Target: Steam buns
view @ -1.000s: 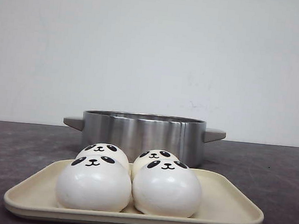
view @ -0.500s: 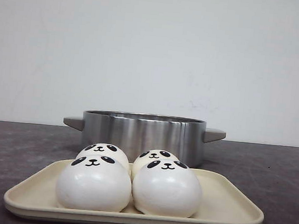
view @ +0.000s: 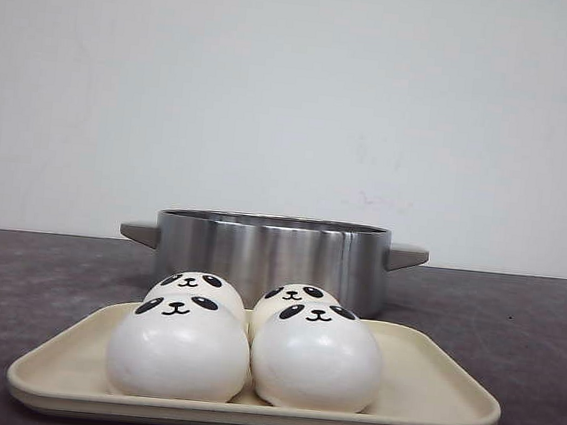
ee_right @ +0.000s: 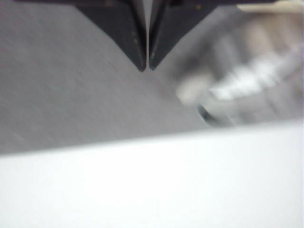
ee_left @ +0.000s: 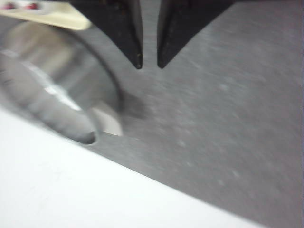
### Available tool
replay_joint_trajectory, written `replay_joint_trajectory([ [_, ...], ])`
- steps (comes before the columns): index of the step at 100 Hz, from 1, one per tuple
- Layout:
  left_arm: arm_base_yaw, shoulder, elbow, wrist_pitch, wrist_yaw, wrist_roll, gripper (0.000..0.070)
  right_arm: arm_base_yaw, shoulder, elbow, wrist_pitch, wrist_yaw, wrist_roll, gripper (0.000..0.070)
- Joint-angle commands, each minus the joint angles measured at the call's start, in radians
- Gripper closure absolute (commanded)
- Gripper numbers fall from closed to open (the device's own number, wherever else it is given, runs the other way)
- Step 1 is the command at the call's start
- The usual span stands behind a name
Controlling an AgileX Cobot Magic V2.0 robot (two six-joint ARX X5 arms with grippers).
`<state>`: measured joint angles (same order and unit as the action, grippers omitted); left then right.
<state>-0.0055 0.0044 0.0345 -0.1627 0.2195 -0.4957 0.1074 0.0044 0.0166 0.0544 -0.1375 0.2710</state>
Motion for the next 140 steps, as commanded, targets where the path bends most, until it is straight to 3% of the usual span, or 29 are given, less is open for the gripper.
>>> replay_joint_trajectory([
  [1,0.000,-0.001,0.037,0.032,0.030,-0.153,0.0687,0.001,0.000,0.042,0.047,-0.032,0.114,0.0696],
  [12,0.000,0.029,0.146,0.001,0.054,-0.142,0.0686,0.001,0.029,0.181,-0.027,-0.045,0.138,0.0697],
  [22,0.000,0.115,0.295,-0.048,0.057,-0.082,0.0686,0.001,0.125,0.368,-0.188,-0.047,0.076,0.0696],
  [37,-0.002,0.314,0.576,-0.170,0.092,0.101,0.0687,0.002,0.328,0.655,-0.417,-0.047,-0.074,0.0697],
  [47,-0.002,0.432,0.744,-0.264,0.093,0.224,0.0687,0.002,0.430,0.789,-0.510,-0.046,-0.111,0.0697],
  [53,-0.002,0.482,0.815,-0.295,0.096,0.250,0.0680,0.002,0.467,0.833,-0.528,-0.048,-0.126,0.0697],
  [59,-0.002,0.515,0.863,-0.304,0.096,0.251,0.0610,0.003,0.486,0.852,-0.520,-0.063,-0.127,0.0696],
  [65,-0.002,0.529,0.882,-0.299,0.096,0.251,0.0436,0.002,0.491,0.854,-0.508,-0.096,-0.122,0.0691],
  [68,-0.002,0.533,0.885,-0.293,0.096,0.251,0.0330,0.003,0.491,0.854,-0.507,-0.113,-0.116,0.0653],
  [71,-0.002,0.534,0.885,-0.291,0.097,0.248,0.0228,0.003,0.491,0.854,-0.507,-0.129,-0.106,0.0554],
  [75,-0.002,0.535,0.885,-0.296,0.097,0.244,0.0128,0.003,0.494,0.854,-0.504,-0.148,-0.082,0.0342],
  [77,-0.002,0.536,0.885,-0.302,0.098,0.241,0.0096,0.003,0.498,0.854,-0.499,-0.164,-0.062,0.0185],
  [81,-0.002,0.536,0.885,-0.317,0.102,0.240,0.0092,0.003,0.505,0.854,-0.487,-0.203,-0.035,0.0000],
  [92,-0.002,0.536,0.885,-0.384,0.114,0.241,0.0092,0.009,0.541,0.854,-0.418,-0.354,0.052,0.0000],
  [113,-0.027,0.537,0.885,-0.472,0.122,0.241,0.0092,0.086,0.680,0.877,-0.410,-0.357,0.095,0.0000],
  [121,-0.055,0.537,0.885,-0.473,0.122,0.241,0.0092,0.169,0.760,0.894,-0.462,-0.289,0.084,0.0000],
  [140,-0.132,0.538,0.885,-0.473,0.122,0.241,0.0092,0.434,0.985,0.968,-0.647,-0.043,0.094,0.0000],
])
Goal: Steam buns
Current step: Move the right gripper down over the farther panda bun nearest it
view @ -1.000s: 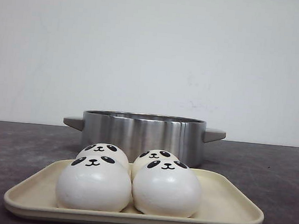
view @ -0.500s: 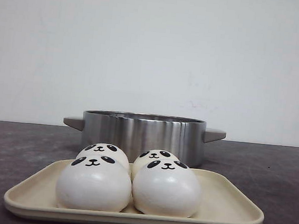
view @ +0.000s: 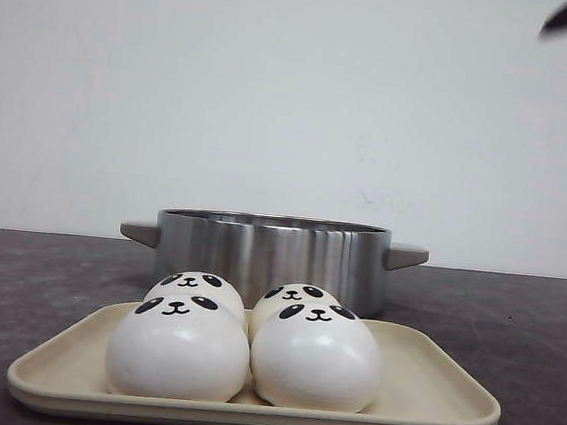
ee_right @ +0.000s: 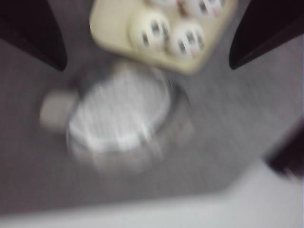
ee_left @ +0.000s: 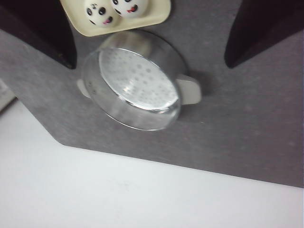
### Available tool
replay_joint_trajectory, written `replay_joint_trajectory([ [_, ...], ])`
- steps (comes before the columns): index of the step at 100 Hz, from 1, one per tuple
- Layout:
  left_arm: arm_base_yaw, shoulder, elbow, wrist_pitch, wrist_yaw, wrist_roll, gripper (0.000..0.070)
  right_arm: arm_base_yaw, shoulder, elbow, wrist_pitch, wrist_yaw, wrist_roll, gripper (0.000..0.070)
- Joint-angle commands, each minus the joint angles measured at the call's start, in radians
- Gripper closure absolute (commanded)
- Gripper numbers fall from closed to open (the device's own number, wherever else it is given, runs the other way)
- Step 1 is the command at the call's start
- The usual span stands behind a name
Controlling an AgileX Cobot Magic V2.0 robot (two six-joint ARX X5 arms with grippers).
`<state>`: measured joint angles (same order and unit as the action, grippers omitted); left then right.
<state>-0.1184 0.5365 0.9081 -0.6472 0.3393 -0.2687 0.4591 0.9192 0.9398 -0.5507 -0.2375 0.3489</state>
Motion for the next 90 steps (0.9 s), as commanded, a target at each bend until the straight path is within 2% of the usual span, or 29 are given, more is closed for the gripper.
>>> replay_joint_trajectory([
  [1,-0.025,0.006,0.011,0.011,0.002,0.014,0.0092,0.095,0.084,0.050,-0.051,0.062,0.020,0.0000],
  [9,-0.054,0.006,0.011,0.011,0.002,0.014,0.0093,0.172,0.193,0.096,-0.122,0.098,0.054,0.0000],
  [27,-0.106,0.005,0.011,0.010,-0.002,0.014,0.0092,0.253,0.418,0.176,-0.195,0.105,0.109,0.0000],
  [31,-0.117,0.005,0.011,0.010,-0.002,0.014,0.0092,0.260,0.462,0.186,-0.194,0.105,0.114,0.0082],
  [39,-0.137,0.005,0.011,0.010,-0.002,0.014,0.0092,0.264,0.535,0.193,-0.177,0.106,0.113,0.0174],
  [64,-0.186,0.005,0.011,0.008,-0.002,0.014,0.0092,0.260,0.738,0.195,-0.074,0.137,0.113,0.0175],
  [90,-0.208,0.006,0.011,-0.018,-0.007,0.018,0.0093,0.258,0.808,0.195,0.028,0.134,0.149,0.0174],
])
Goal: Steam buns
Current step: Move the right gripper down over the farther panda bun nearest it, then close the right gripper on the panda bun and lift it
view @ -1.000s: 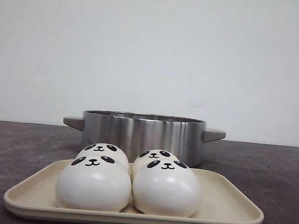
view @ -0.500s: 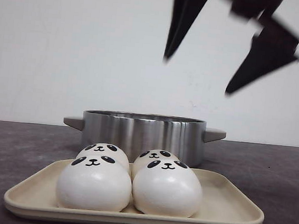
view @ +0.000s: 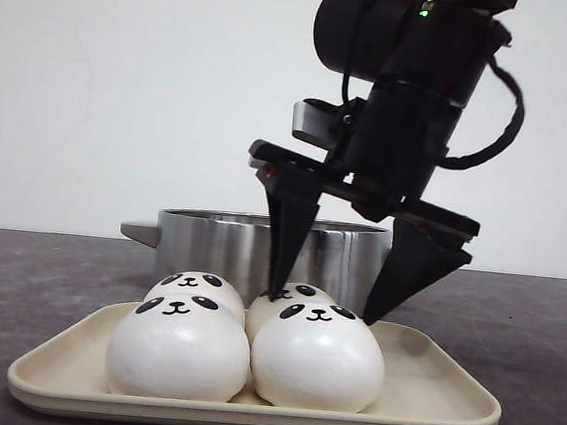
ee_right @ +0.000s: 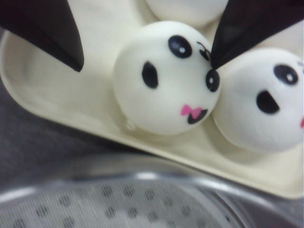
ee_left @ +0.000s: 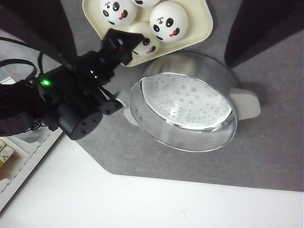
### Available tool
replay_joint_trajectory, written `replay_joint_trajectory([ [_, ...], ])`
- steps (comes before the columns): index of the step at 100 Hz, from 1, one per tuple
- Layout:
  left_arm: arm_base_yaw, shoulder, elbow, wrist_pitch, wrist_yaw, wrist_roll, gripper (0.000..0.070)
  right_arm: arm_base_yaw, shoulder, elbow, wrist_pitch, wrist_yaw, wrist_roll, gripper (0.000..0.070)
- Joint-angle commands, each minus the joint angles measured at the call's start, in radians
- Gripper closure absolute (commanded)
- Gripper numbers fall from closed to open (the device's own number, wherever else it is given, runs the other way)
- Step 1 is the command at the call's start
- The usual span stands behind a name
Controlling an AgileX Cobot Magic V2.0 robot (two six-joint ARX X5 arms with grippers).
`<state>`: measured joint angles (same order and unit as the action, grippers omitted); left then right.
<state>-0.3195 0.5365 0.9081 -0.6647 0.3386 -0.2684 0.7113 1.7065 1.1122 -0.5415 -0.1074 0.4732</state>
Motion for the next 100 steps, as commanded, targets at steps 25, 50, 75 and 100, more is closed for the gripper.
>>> replay_joint_trajectory([
  [25,-0.010,0.006,0.011,-0.001,-0.030,0.023,0.0093,0.007,0.052,0.023,0.071,0.002,0.064,0.0175],
  [50,-0.018,0.006,0.011,-0.001,-0.051,0.029,0.0098,0.007,0.119,0.023,0.033,-0.009,0.070,0.0347],
  [75,-0.029,0.006,0.011,-0.001,-0.054,0.033,0.0099,0.006,0.089,0.024,-0.007,0.034,0.058,0.0693],
  [100,-0.031,0.006,0.011,0.001,-0.054,0.033,0.0102,0.053,-0.166,0.072,-0.071,0.034,-0.032,0.0693],
])
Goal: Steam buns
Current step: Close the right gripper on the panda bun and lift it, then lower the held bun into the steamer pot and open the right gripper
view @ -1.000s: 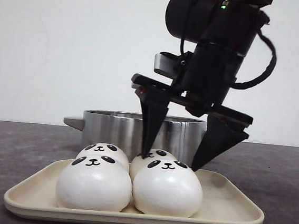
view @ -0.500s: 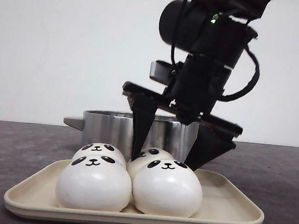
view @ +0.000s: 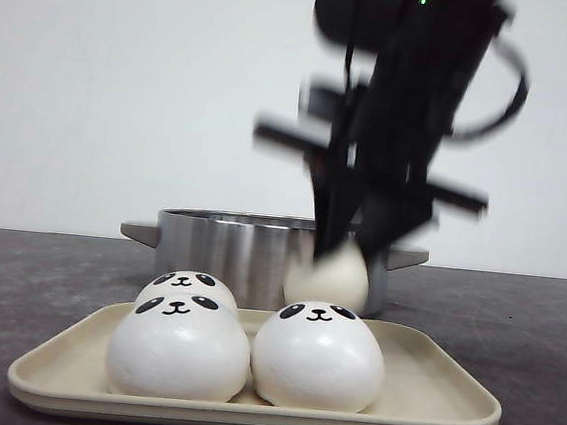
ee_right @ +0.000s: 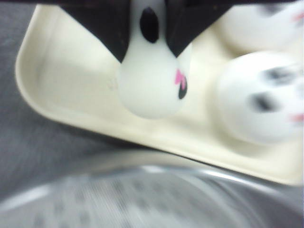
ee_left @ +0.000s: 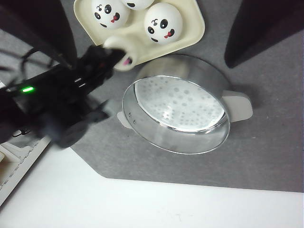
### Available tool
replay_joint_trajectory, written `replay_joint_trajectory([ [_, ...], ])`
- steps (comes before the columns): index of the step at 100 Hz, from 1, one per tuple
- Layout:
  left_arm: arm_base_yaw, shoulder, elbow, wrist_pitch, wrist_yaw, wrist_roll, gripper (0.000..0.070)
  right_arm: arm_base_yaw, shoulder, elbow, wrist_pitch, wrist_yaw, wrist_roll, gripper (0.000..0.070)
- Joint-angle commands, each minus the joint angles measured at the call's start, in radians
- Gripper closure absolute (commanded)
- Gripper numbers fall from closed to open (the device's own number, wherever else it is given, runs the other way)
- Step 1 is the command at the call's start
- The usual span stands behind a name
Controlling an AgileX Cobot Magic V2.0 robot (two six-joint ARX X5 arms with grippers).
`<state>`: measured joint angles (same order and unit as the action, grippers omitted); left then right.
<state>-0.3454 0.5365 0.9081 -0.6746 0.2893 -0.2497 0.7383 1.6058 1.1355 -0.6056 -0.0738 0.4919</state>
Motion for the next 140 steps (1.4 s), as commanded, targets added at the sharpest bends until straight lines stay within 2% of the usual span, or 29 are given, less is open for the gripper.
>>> replay_joint_trajectory([
  [1,-0.005,0.006,0.011,0.011,-0.005,0.014,0.0102,0.028,-0.077,0.053,-0.010,0.001,-0.056,0.0693],
  [10,-0.005,0.006,0.011,0.016,-0.006,0.014,0.0102,0.039,-0.167,0.105,-0.016,0.029,-0.092,0.0693],
  [23,-0.005,0.006,0.011,0.019,-0.026,0.014,0.0102,0.032,-0.215,0.227,0.018,0.181,-0.191,0.0694],
  [28,-0.005,0.006,0.011,0.019,-0.037,0.014,0.0102,0.012,-0.209,0.276,0.039,0.217,-0.239,0.0694],
  [39,-0.005,0.008,0.011,0.024,-0.047,0.014,0.0102,-0.064,-0.141,0.381,0.058,0.186,-0.296,0.0694],
  [58,-0.005,0.017,0.011,0.025,-0.057,0.024,0.0102,-0.171,0.056,0.494,0.062,0.101,-0.303,0.0694],
  [89,-0.005,0.019,0.011,0.023,-0.057,0.024,0.0102,-0.220,0.350,0.504,0.142,0.076,-0.320,0.0694],
  [116,-0.005,0.020,0.011,0.014,-0.057,0.024,0.0102,-0.230,0.478,0.504,0.176,0.100,-0.319,0.0688],
  [119,-0.005,0.020,0.011,0.014,-0.057,0.024,0.0102,-0.232,0.480,0.504,0.174,0.100,-0.316,0.0666],
  [122,-0.005,0.020,0.011,0.014,-0.057,0.024,0.0102,-0.233,0.482,0.504,0.172,0.101,-0.316,0.0611],
  [134,-0.005,0.020,0.011,0.014,-0.057,0.024,0.0102,-0.232,0.486,0.504,0.174,0.101,-0.316,0.0291],
  [140,-0.005,0.021,0.011,0.014,-0.057,0.024,0.0102,-0.232,0.486,0.504,0.173,0.101,-0.316,0.0231],
])
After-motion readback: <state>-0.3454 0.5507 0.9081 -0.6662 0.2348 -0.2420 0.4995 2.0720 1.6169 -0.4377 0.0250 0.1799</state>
